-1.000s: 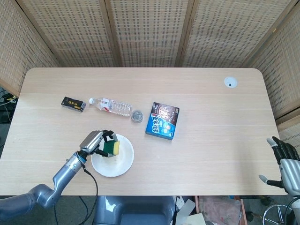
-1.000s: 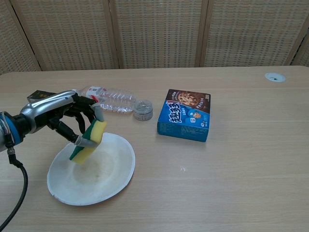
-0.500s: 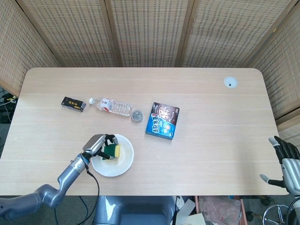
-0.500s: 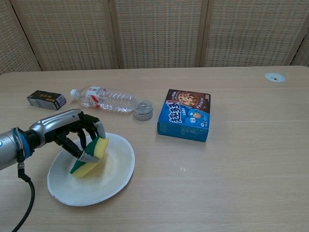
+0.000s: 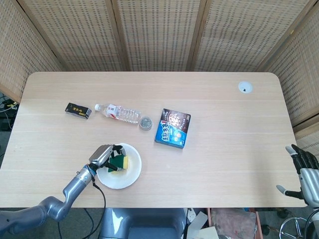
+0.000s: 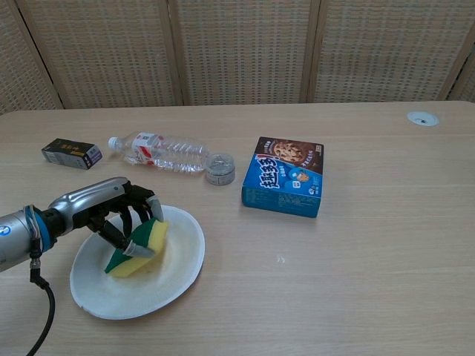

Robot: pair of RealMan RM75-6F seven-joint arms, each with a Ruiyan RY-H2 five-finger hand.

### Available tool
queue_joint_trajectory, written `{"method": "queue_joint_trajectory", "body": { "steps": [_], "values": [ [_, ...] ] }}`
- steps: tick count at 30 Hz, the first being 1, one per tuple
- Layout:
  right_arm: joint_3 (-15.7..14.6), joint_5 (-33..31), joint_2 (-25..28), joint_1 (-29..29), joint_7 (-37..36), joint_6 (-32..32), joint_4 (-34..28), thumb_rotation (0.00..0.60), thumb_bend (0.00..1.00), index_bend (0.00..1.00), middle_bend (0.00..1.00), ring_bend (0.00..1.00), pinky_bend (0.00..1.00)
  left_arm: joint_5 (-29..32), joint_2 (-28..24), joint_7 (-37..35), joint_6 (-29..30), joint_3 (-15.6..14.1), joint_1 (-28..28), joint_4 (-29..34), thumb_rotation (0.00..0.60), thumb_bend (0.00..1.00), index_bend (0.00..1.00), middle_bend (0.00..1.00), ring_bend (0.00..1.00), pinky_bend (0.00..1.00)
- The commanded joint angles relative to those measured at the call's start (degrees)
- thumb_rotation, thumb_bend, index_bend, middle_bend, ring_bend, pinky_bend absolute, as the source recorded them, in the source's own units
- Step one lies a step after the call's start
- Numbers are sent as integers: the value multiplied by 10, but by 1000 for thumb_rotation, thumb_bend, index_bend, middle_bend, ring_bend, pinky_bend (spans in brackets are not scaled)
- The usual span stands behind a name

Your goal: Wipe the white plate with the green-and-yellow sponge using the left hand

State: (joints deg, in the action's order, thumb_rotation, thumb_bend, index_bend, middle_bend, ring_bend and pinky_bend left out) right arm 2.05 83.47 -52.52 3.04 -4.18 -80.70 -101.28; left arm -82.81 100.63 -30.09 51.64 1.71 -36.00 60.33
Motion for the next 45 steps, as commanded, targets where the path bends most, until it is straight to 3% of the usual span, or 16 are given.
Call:
{"method": "queue_joint_trajectory", "body": {
  "steps": [1, 11, 17, 31, 42, 45],
  "values": [
    [0, 0, 0, 0, 0, -1, 0, 600, 0, 0, 0, 0, 0, -1, -2, -7, 6, 3, 1, 3, 600, 104, 566, 466, 391, 477],
    [0, 3, 2, -1, -3, -2, -1, 600, 0, 0, 0, 0, 0, -32, -36, 3, 79, 27, -1, 55, 600, 104, 570, 480, 404, 477],
    [-1, 3, 1, 0, -2, 0, -1, 600, 0, 0, 0, 0, 0, -26, -23, 45, 57, 24, -12, 41, 600, 105, 570, 481, 406, 474],
    [0, 1, 3, 0, -6, 0, 0, 600, 0, 0, 0, 0, 0, -22, 48, 45, 29, 2, -16, -39, 600, 104, 570, 481, 406, 472],
    [0, 3, 5, -2, -11, -3, -1, 600, 0, 0, 0, 0, 0, -27, 52, 41, 34, 0, -15, -48, 600, 105, 570, 481, 406, 472],
    [0, 4, 6, -2, -13, -4, -1, 600, 0, 0, 0, 0, 0, -32, 32, 33, 60, 14, -16, -29, 600, 105, 570, 481, 406, 472]
  ]
}}
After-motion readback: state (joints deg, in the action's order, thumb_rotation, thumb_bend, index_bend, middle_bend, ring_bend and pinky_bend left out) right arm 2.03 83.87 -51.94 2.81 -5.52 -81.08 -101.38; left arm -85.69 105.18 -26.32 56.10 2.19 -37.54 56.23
